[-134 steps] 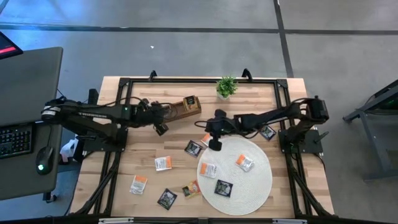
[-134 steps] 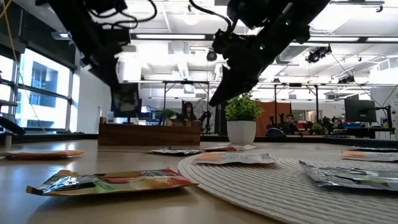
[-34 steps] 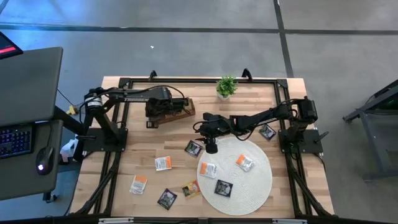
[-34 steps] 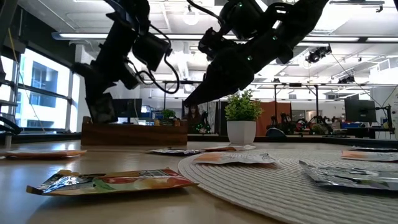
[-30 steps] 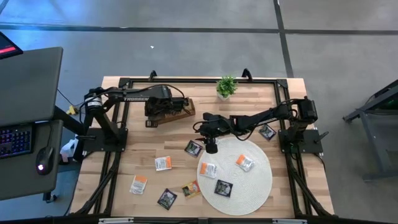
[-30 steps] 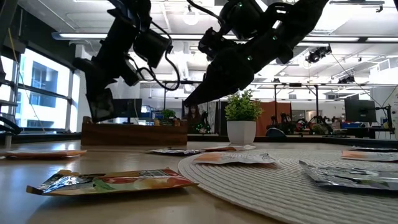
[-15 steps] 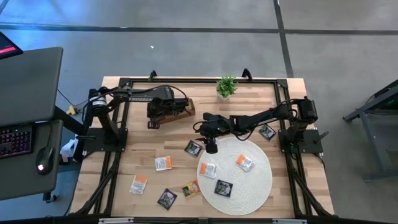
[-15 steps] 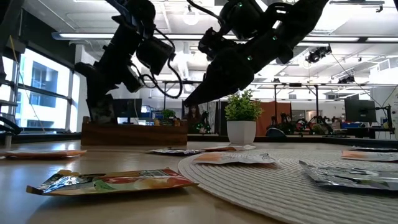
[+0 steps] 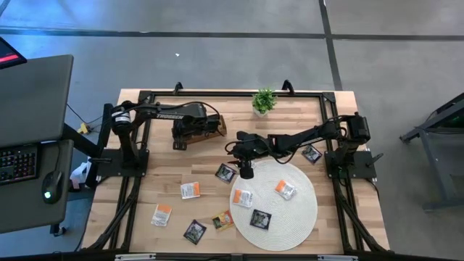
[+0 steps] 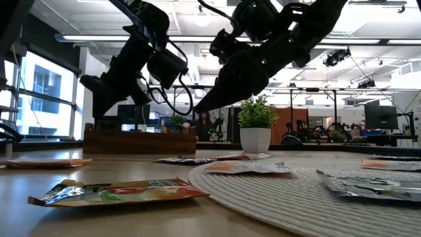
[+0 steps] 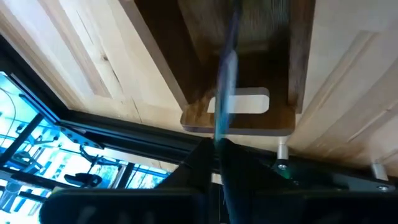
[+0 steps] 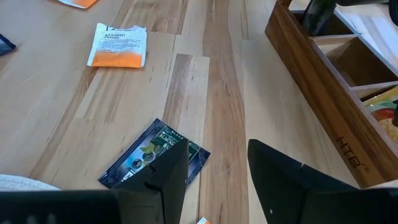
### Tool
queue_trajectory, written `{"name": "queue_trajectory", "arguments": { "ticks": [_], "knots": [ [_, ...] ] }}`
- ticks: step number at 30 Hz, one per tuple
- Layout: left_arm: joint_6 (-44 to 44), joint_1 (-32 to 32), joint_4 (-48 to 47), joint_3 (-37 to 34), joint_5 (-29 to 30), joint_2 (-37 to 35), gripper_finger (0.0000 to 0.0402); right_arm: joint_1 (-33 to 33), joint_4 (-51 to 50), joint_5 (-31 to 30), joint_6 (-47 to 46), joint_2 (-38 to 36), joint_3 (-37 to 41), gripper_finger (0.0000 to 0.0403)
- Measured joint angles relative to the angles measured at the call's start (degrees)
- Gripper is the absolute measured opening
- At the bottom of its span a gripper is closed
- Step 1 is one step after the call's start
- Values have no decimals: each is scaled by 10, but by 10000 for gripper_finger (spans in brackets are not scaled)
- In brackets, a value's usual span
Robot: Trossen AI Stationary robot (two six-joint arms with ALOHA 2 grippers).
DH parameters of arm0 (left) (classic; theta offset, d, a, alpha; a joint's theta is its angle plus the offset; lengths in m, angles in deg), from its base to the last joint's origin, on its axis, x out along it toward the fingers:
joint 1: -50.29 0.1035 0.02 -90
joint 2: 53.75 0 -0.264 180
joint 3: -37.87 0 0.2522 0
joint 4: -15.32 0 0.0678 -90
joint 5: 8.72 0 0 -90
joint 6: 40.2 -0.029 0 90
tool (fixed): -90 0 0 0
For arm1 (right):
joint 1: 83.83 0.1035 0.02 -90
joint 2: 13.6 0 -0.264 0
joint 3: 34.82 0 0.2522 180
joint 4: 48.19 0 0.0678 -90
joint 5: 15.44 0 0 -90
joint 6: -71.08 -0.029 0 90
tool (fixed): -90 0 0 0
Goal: Pick & Place Tea
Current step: Put the violet tea bag into the left section of the wooden organizer
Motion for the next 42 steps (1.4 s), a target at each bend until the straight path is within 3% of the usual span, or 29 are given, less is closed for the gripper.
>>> {"name": "queue_trajectory", "arguments": {
  "ticks": [3, 7, 9, 17, 21, 25, 29, 33, 38, 42],
  "knots": [
    [-2, 0, 0, 0, 16, 0, 81, 0, 0, 0, 0, 0, 0, 163],
    [12, 0, 19, 0, 111, 0, 124, 0, 0, 0, 0, 0, 0, 163],
    [27, 1, 15, 2, 128, 0, 134, 0, 0, 7, 0, 0, 0, 163],
    [105, -1, -4, 73, 60, -11, 128, 4, 0, 60, 10, 0, 0, 163],
    [109, -1, -8, 110, 63, -61, 114, 14, -2, 56, 13, 0, 0, 163],
    [123, -1, 15, 123, 25, -144, 104, 25, 4, 44, 15, 0, 0, 163],
    [154, -1, 111, 84, -54, -245, 100, 25, 30, 52, 12, 6, -3, 163],
    [155, -10, 248, 1, -115, -332, 99, 24, 11, 72, 24, 45, -52, 163],
    [193, -41, 391, -122, -159, -401, 99, 10, -107, 76, 60, 103, -144, 163],
    [257, -78, 470, -201, -161, -413, 99, -9, -223, 75, 87, 143, -200, 163]
  ]
}}
